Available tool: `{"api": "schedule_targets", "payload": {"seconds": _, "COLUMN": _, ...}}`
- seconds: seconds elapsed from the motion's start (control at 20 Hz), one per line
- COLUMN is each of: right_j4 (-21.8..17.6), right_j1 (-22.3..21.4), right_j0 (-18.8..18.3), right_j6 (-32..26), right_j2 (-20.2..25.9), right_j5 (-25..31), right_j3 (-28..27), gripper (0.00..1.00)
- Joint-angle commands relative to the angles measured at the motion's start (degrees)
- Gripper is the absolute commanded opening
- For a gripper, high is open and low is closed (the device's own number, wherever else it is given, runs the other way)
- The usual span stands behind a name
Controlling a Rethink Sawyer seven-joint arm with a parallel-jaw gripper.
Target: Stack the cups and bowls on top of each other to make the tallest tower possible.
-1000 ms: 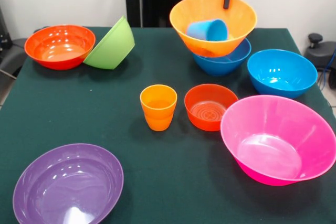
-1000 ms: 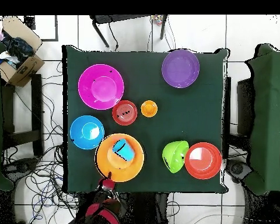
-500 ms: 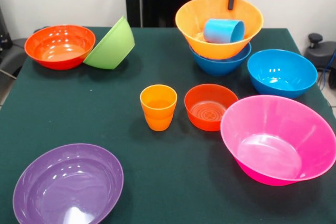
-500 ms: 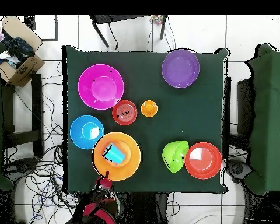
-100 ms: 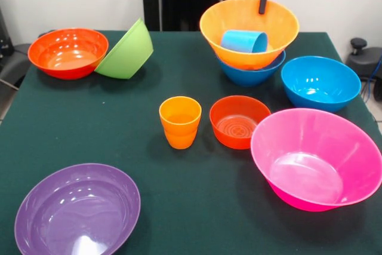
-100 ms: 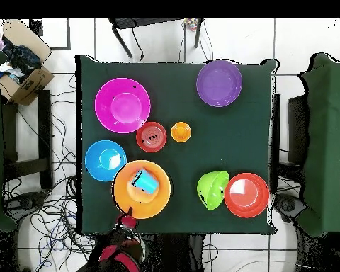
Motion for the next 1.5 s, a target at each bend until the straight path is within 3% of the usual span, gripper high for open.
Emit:
{"api": "schedule_targets", "payload": {"seconds": 0.05, "right_j4": 4.3, "right_j1": 2.2, "right_j0": 0.6, "right_j6": 8.1, "right_j2": 2.9, "right_j5": -7.0, "right_j3": -5.4, "gripper": 0.0}}
{"api": "schedule_targets", "payload": {"seconds": 0.75, "right_j4": 9.7, "right_j1": 5.6, "right_j0": -0.3, "right_j6": 7.9, "right_j2": 1.4, "right_j5": -19.8, "right_j3": -4.3, "gripper": 0.0}}
{"api": "schedule_targets", "payload": {"seconds": 1.25, "right_j4": 9.2, "right_j1": 4.9, "right_j0": -0.7, "right_j6": 7.1, "right_j2": 1.4, "right_j5": -17.7, "right_j3": -4.0, "gripper": 0.0}}
{"api": "schedule_targets", "payload": {"seconds": 1.5, "right_j4": 8.2, "right_j1": 5.2, "right_j0": -0.2, "right_j6": 5.6, "right_j2": 0.4, "right_j5": -12.3, "right_j3": -3.9, "gripper": 0.0}}
